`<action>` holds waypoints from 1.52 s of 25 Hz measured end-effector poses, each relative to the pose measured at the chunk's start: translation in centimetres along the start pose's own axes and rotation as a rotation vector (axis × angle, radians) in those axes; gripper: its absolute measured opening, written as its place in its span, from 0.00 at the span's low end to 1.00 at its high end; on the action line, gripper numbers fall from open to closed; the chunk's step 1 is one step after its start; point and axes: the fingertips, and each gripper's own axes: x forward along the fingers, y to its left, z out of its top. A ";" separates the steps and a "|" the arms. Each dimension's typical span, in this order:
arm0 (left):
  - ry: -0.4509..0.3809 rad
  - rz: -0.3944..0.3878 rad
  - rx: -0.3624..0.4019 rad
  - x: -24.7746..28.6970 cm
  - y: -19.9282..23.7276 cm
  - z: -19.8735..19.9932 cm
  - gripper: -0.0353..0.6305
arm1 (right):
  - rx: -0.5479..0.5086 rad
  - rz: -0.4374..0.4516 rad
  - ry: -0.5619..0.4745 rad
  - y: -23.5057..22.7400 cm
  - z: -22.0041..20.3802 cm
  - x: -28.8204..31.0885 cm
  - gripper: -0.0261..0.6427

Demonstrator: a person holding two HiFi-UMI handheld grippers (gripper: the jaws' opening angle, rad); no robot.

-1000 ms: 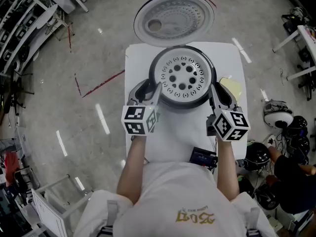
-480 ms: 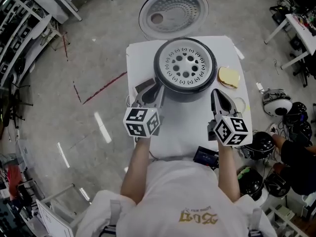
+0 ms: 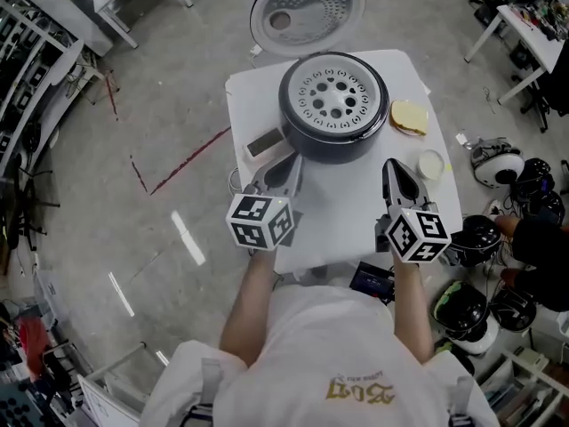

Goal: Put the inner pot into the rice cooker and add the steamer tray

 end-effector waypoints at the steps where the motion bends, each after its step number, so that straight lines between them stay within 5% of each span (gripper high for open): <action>1: 0.008 -0.018 0.000 -0.2 -0.2 -0.2 0.08 | 0.001 -0.007 -0.002 0.2 -0.2 -0.3 0.06; 38: 0.028 -0.045 -0.014 -1.6 -0.2 -1.7 0.08 | -0.011 -0.048 0.016 1.3 -2.3 -2.3 0.05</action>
